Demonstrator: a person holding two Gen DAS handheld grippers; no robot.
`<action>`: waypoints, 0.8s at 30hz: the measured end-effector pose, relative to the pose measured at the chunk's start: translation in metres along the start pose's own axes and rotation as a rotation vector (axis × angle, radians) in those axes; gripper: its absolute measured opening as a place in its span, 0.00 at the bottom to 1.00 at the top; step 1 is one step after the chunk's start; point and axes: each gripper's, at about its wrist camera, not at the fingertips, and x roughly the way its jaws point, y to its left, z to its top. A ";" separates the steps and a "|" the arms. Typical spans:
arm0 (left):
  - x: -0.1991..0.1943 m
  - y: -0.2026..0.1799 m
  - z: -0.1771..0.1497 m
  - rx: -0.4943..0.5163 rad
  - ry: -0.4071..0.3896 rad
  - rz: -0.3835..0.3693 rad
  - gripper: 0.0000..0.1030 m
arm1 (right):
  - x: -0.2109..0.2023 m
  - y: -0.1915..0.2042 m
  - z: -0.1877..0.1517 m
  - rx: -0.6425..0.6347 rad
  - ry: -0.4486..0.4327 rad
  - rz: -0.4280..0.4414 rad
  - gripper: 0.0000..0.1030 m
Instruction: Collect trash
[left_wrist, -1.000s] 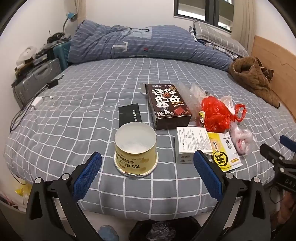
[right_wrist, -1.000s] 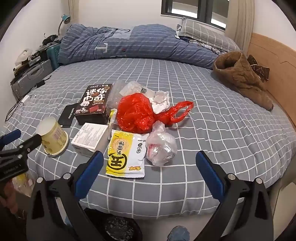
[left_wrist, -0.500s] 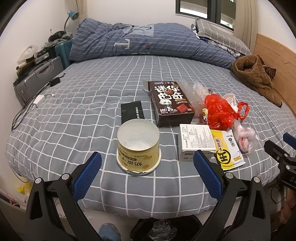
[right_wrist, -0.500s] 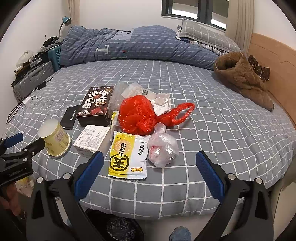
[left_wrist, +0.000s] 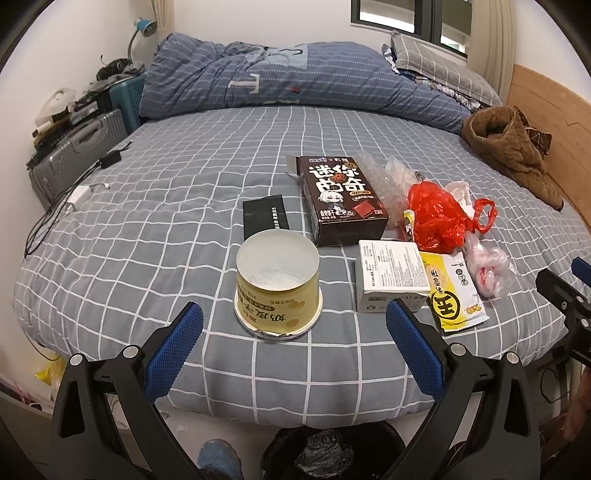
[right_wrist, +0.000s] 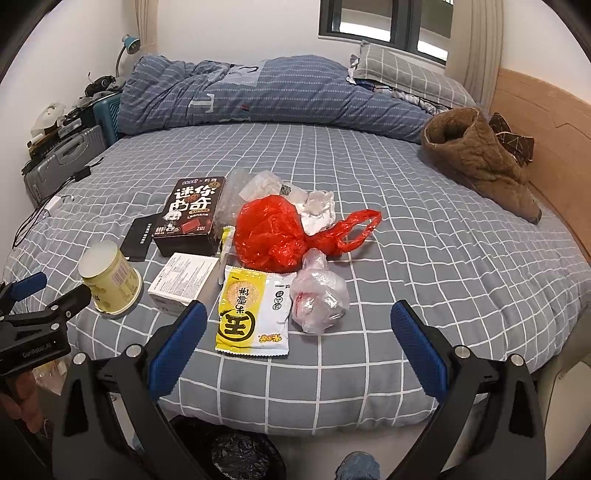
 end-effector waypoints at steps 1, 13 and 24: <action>0.000 0.000 -0.001 0.000 0.001 0.000 0.95 | 0.000 0.000 0.000 0.001 0.001 -0.002 0.93; 0.005 0.002 -0.002 -0.010 0.008 -0.002 0.95 | 0.006 -0.001 -0.001 0.008 0.009 -0.007 0.93; 0.005 0.000 0.000 -0.007 0.009 -0.004 0.95 | 0.011 0.001 -0.001 0.007 0.012 -0.013 0.93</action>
